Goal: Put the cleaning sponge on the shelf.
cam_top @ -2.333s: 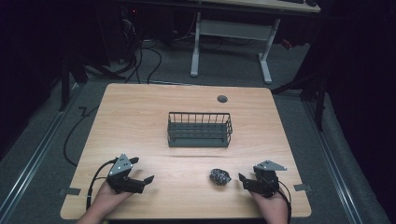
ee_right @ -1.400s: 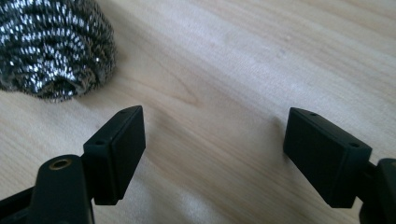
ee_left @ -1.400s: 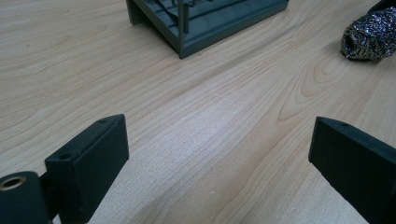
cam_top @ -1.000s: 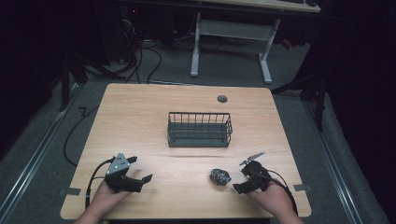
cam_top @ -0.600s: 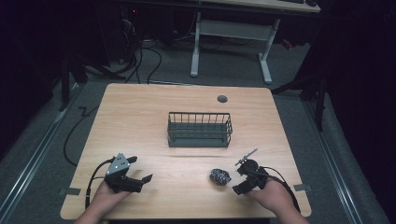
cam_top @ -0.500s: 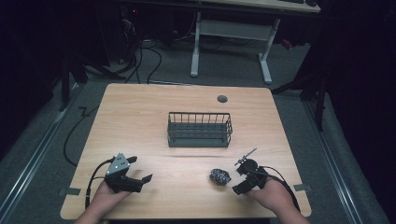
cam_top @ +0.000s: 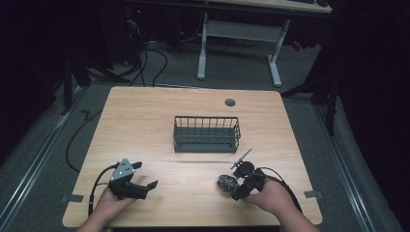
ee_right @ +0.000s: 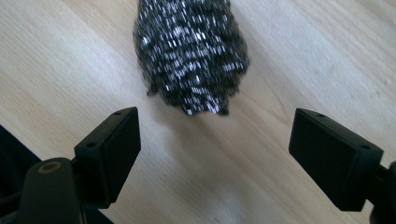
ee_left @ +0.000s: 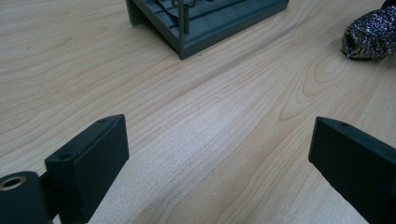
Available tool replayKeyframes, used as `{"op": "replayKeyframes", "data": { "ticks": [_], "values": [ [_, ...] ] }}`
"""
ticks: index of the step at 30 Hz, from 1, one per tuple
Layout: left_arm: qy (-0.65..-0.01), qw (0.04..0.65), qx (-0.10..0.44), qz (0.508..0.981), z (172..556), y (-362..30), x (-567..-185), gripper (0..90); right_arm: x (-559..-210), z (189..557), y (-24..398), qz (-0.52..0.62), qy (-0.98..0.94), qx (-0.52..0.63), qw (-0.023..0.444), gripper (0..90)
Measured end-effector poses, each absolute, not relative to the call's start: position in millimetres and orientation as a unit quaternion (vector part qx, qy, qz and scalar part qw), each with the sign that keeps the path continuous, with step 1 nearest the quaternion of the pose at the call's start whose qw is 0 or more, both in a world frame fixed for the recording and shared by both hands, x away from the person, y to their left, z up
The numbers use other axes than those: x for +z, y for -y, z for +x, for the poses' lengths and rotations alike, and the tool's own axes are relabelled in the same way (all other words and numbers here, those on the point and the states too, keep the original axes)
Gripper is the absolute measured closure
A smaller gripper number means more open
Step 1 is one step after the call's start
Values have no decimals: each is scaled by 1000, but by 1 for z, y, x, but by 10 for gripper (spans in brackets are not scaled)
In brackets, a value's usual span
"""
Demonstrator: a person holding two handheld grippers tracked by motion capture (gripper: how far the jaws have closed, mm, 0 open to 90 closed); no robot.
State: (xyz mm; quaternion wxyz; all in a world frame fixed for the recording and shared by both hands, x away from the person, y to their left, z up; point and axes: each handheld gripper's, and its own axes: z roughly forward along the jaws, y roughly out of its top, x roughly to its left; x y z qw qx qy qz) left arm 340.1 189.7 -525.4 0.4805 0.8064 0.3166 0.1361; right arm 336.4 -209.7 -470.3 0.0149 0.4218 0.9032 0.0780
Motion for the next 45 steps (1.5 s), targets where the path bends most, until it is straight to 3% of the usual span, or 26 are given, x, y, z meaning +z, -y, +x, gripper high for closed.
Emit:
{"op": "replayKeyframes", "data": {
  "ticks": [10, 28, 45],
  "values": [
    [-316, 481, 136, 807, 340, -190, -525, 56, -475, 346, 189, 417, -905, 81, 8, 192],
    [-315, 480, 136, 807, 340, -189, -525, 57, -478, 352, 184, 433, -896, 97, 1, 414],
    [-317, 480, 137, 807, 340, -189, -525, 58, -458, 358, 199, 441, -891, 105, 17, 427]
  ]
}}
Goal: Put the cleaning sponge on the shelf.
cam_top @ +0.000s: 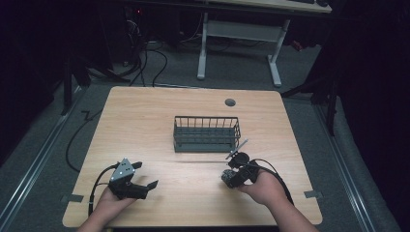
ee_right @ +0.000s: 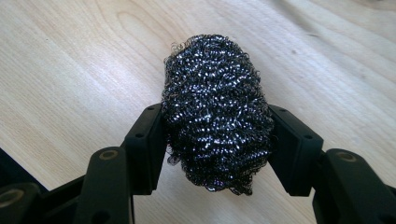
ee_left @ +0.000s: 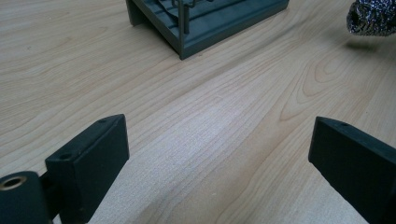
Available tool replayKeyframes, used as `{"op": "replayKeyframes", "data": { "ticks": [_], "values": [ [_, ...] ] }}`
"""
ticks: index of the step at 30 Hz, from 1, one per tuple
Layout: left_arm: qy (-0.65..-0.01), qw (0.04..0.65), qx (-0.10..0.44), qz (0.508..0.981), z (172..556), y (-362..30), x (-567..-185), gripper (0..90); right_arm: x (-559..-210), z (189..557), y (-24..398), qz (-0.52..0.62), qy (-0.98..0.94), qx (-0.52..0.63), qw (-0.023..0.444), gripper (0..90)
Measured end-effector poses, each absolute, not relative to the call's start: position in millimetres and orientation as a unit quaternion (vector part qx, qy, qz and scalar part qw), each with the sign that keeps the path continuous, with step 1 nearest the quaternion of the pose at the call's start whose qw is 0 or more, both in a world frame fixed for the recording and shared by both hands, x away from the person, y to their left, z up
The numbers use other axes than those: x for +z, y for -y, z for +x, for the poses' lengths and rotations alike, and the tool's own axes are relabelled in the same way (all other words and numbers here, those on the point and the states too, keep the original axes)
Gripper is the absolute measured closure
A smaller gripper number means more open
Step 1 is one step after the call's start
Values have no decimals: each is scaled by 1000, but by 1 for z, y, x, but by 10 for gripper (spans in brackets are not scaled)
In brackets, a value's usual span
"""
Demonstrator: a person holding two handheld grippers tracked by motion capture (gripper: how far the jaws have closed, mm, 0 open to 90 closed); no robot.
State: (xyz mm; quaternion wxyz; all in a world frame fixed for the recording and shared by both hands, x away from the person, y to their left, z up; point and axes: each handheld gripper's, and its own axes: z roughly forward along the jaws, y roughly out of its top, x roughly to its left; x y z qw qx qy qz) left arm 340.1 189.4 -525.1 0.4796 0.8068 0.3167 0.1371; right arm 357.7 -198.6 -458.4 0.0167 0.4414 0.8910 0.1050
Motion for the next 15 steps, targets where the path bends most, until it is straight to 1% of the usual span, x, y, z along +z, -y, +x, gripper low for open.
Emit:
{"op": "replayKeyframes", "data": {
  "ticks": [6, 7, 10, 15],
  "values": [
    [-317, 480, 138, 806, 340, -190, -525, 58, -450, 364, 208, 448, -887, 110, 19, 428],
    [-317, 480, 138, 806, 340, -190, -525, 57, -448, 363, 208, 469, -877, 103, 14, 428],
    [-317, 481, 138, 806, 340, -190, -525, 57, -446, 367, 214, 460, -881, 108, 21, 428],
    [-317, 481, 137, 806, 340, -190, -525, 58, -442, 371, 222, 478, -872, 104, 24, 428]
  ]
}}
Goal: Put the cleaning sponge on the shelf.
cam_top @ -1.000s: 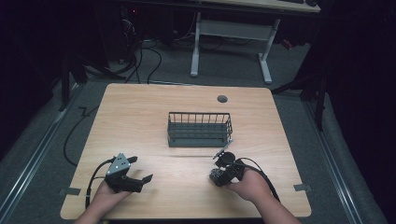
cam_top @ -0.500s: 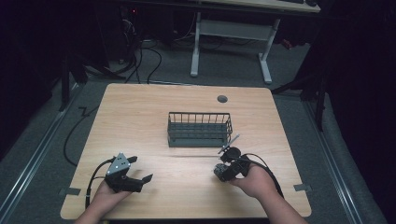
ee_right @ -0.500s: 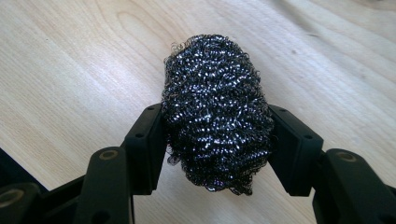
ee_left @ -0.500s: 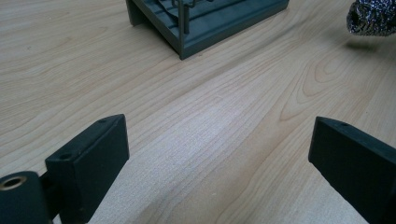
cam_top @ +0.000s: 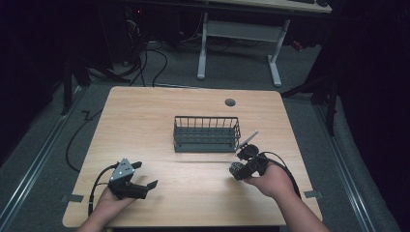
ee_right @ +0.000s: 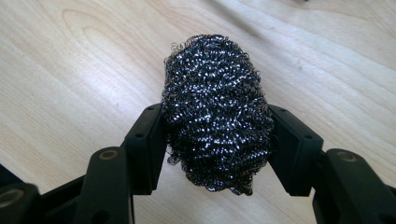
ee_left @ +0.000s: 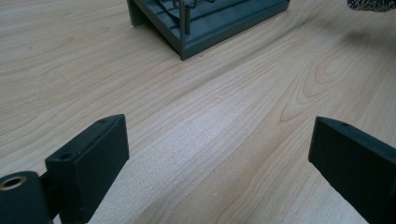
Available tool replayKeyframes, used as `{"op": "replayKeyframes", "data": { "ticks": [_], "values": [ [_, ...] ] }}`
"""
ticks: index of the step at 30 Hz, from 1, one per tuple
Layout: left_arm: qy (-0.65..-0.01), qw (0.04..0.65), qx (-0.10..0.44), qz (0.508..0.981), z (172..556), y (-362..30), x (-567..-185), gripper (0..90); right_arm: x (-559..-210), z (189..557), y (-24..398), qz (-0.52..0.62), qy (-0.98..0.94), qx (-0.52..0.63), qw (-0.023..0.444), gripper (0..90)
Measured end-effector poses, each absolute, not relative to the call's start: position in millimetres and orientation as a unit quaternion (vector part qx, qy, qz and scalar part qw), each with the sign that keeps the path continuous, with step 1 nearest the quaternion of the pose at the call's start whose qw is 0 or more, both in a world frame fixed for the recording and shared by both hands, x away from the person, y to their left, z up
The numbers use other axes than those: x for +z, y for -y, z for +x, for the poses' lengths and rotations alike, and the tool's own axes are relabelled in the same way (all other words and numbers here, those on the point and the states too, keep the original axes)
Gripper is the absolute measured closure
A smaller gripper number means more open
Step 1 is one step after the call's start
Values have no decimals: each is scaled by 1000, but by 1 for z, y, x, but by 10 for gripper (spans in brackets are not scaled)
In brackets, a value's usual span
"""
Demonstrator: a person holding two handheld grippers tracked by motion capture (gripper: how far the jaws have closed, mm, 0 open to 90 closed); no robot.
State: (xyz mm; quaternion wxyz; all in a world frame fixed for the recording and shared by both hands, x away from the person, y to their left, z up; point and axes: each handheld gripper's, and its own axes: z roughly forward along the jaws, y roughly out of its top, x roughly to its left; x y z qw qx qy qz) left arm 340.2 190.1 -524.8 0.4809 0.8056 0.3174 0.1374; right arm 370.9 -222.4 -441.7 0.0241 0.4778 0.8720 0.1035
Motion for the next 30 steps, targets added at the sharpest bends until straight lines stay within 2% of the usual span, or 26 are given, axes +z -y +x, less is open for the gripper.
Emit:
{"op": "replayKeyframes", "data": {
  "ticks": [9, 15, 30],
  "values": [
    [-317, 480, 137, 806, 340, -190, -525, 58, -435, 378, 237, 495, -862, 104, 28, 427],
    [-317, 482, 135, 806, 340, -189, -525, 57, -419, 384, 240, 502, -857, 114, 30, 427],
    [-323, 489, 133, 799, 339, -191, -525, 57, -380, 412, 225, 506, -853, 124, 32, 427]
  ]
}}
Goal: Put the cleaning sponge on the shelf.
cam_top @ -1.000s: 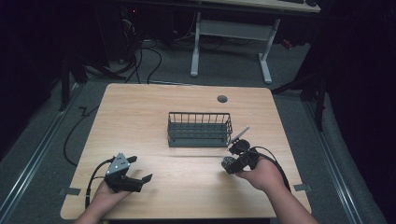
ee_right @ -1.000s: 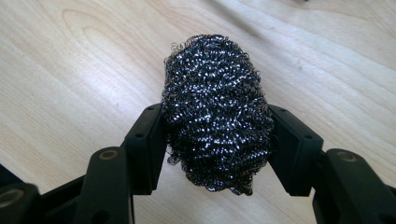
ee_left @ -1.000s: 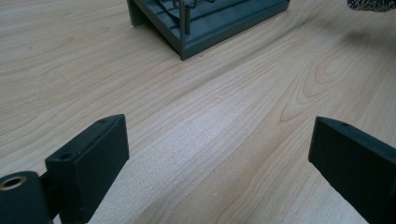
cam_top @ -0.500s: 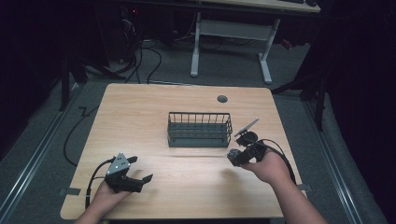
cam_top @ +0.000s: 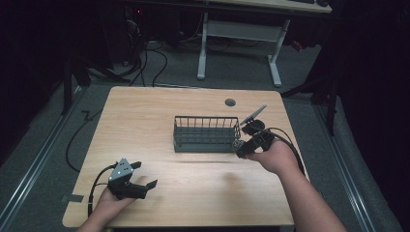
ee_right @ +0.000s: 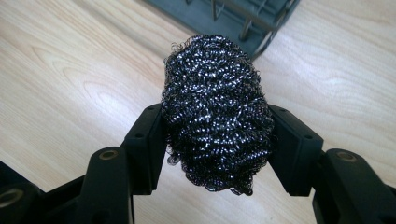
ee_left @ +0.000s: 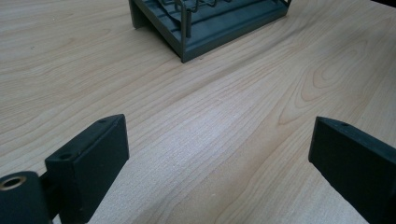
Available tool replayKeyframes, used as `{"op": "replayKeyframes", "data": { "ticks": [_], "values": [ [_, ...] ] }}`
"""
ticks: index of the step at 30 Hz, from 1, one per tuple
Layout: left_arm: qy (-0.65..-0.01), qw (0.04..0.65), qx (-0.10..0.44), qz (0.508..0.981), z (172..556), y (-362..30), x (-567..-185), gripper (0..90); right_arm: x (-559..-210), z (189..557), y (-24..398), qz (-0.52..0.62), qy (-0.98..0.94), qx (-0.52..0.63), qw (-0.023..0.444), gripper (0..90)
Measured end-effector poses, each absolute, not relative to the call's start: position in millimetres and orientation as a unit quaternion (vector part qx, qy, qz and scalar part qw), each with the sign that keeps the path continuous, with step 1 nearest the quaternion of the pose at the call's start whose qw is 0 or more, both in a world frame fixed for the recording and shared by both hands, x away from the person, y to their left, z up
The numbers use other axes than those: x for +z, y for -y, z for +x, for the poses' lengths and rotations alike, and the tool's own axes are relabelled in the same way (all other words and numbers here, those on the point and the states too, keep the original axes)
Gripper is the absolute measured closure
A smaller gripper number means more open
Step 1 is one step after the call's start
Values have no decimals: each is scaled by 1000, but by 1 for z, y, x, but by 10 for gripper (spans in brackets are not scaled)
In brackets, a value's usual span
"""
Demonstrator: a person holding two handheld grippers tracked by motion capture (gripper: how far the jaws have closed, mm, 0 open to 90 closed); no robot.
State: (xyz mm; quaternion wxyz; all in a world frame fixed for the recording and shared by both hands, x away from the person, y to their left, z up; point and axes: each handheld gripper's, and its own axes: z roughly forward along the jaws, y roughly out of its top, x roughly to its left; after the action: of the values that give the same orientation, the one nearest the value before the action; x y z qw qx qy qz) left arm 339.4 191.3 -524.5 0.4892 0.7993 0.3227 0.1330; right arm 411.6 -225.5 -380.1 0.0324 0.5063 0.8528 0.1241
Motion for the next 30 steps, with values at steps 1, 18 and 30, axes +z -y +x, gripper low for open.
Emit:
{"op": "replayKeyframes", "data": {
  "ticks": [1, 18, 30],
  "values": [
    [-322, 489, 133, 799, 339, -191, -524, 57, -379, 414, 224, 508, -852, 126, 30, 428],
    [-322, 494, 132, 797, 341, -192, -524, 57, -366, 455, 211, 522, -842, 131, 31, 428],
    [-321, 495, 130, 797, 342, -193, -525, 57, -372, 485, 198, 527, -841, 121, 30, 428]
  ]
}}
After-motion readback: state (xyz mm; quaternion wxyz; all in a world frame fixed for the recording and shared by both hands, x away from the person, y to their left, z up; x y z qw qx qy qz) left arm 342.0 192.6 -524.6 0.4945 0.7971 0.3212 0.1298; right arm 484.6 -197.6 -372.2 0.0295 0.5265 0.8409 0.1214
